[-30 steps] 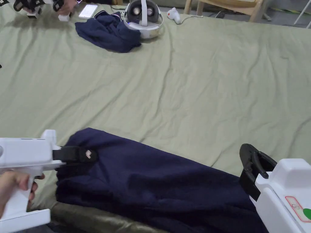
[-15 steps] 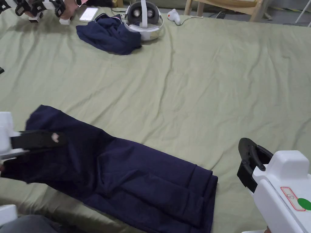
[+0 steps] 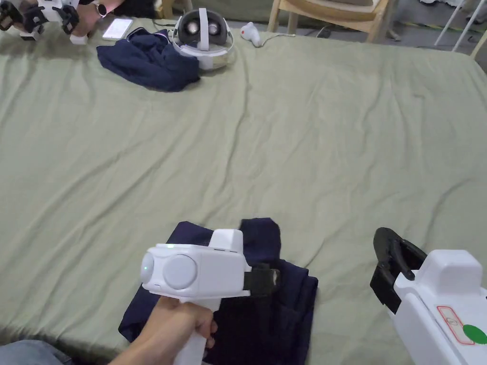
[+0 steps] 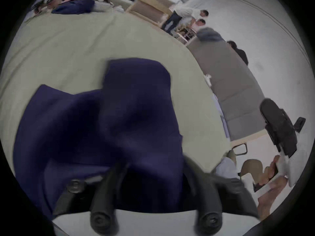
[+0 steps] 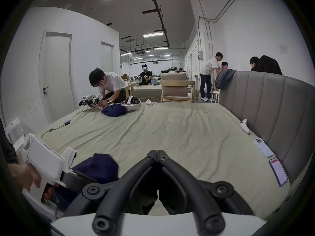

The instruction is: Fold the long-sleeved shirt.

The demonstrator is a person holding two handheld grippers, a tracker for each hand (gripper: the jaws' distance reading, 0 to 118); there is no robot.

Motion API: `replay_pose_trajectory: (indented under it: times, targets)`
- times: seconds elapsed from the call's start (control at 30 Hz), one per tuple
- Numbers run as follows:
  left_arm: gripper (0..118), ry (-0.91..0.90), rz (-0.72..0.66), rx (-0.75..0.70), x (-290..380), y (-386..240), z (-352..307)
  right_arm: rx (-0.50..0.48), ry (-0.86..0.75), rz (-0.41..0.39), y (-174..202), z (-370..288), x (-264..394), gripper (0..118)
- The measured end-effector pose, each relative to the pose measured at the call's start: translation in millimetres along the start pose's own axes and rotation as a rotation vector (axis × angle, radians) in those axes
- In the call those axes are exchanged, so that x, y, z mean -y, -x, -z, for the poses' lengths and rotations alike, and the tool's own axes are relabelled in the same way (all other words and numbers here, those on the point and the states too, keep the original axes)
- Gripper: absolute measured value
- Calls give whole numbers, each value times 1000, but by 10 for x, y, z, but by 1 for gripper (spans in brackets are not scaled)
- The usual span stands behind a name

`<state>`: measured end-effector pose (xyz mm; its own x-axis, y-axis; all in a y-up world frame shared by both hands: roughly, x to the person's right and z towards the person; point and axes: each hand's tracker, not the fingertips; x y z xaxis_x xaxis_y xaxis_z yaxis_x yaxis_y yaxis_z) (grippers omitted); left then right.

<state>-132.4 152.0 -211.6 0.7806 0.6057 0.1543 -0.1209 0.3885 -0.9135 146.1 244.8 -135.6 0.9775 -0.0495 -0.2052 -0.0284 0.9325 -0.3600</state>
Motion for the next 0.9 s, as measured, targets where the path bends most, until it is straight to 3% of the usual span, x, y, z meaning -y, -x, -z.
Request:
replay_pose_trajectory:
  times: [0.07,0.1,0.2,0.3,0.33,0.4,0.43,0.47,0.53,0.6,0.67,0.8,0.9]
  targets:
    - [101,3,-34,130,32,-105,-41,9,5,21,-59,-7,14,0]
    - [110,-3,1,145,35,-192,-118,12,3,30,-88,-10,23,0]
    - [110,-92,56,152,-23,-169,-570,21,-3,35,-130,-41,26,0]
    - [110,-137,-90,142,-148,174,-967,24,-10,41,-154,-59,19,0]
    - [108,-146,-141,153,-206,351,-1041,25,-12,43,-161,-65,19,0]
    - [76,-150,-230,140,-259,648,-1032,25,-19,55,-170,-69,21,0]
    - [67,-142,-269,160,-291,778,-972,24,-19,62,-170,-69,25,0]
    - [57,-79,-265,190,-287,841,-870,24,-19,65,-168,-67,32,0]
    - [25,-6,-233,137,-204,812,-569,21,-14,69,-160,-54,52,0]
    - [21,80,-247,158,-106,742,-290,22,-11,68,-150,-54,69,0]
    - [9,135,-229,232,10,685,-8,24,-6,68,-155,-62,71,0]
    - [5,217,-226,305,219,307,382,40,2,70,-215,-84,96,0]
    - [4,278,-110,278,327,-17,622,50,5,69,-233,-93,96,0]
